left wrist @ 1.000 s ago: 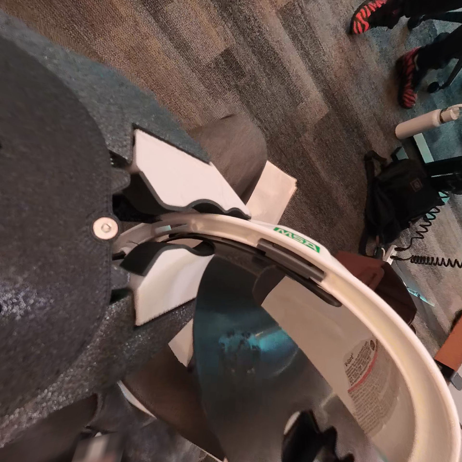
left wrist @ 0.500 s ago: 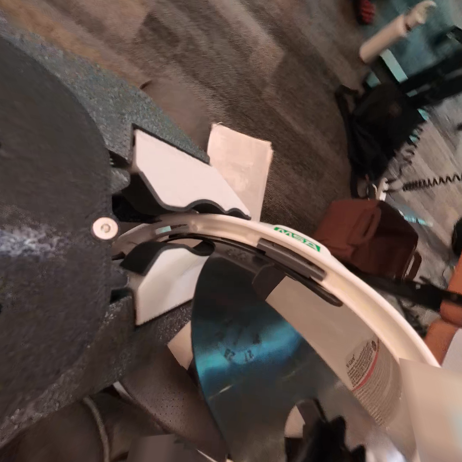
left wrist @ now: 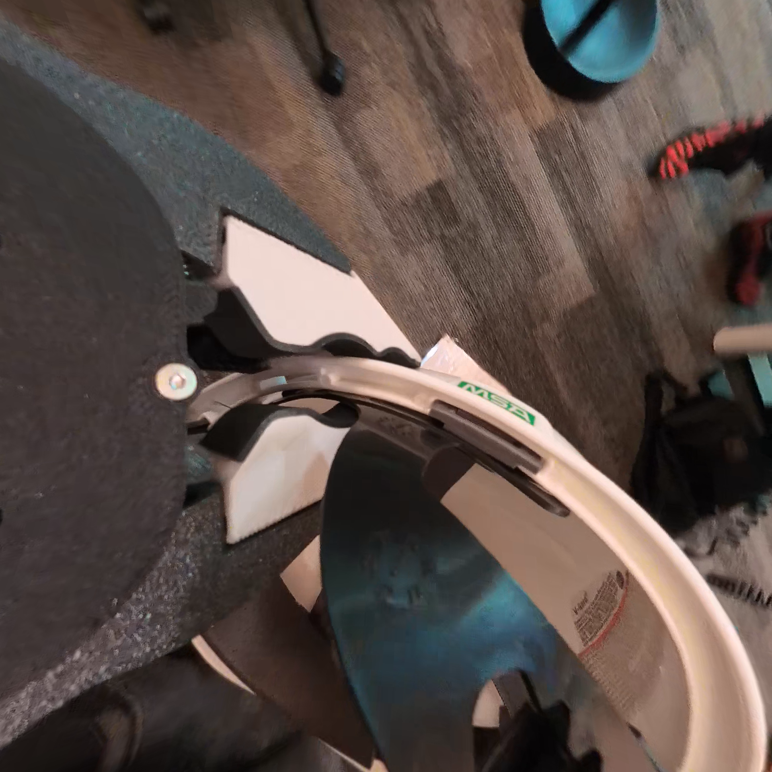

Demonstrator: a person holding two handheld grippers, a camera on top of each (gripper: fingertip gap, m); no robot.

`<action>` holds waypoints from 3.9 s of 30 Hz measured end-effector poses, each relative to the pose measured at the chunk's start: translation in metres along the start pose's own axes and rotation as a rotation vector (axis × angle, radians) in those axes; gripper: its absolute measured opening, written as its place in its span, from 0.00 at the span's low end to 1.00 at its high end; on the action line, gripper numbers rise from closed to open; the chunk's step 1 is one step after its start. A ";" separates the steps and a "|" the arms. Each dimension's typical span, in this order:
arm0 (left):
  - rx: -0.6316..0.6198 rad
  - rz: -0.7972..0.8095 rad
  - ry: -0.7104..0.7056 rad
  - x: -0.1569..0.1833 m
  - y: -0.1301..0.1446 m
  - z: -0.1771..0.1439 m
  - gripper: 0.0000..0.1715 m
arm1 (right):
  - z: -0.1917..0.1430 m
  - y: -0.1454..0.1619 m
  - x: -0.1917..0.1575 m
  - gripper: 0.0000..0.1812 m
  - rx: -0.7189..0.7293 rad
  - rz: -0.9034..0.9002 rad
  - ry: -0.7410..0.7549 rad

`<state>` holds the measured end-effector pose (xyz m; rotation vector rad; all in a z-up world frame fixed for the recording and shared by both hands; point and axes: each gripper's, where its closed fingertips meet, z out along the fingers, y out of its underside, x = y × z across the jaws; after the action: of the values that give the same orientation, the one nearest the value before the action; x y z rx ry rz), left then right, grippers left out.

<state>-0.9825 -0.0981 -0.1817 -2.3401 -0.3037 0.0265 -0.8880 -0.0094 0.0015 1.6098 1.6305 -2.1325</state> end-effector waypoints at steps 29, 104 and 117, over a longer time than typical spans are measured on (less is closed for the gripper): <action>-0.025 -0.826 -1.511 -0.166 0.007 -0.650 0.07 | 0.447 -0.136 -0.270 0.62 -1.153 0.305 -0.995; 1.516 -0.931 -1.803 0.012 0.855 -1.618 0.06 | 1.109 0.633 -1.279 0.77 -1.668 0.544 -2.151; 1.644 -1.154 -1.836 0.125 1.050 -1.727 0.06 | 1.171 0.830 -1.439 0.49 -1.814 0.428 -1.961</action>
<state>-0.4511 -1.9875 0.3158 0.2133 -1.5409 1.2311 -0.5724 -1.9868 0.3503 -0.6280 1.0152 -0.3623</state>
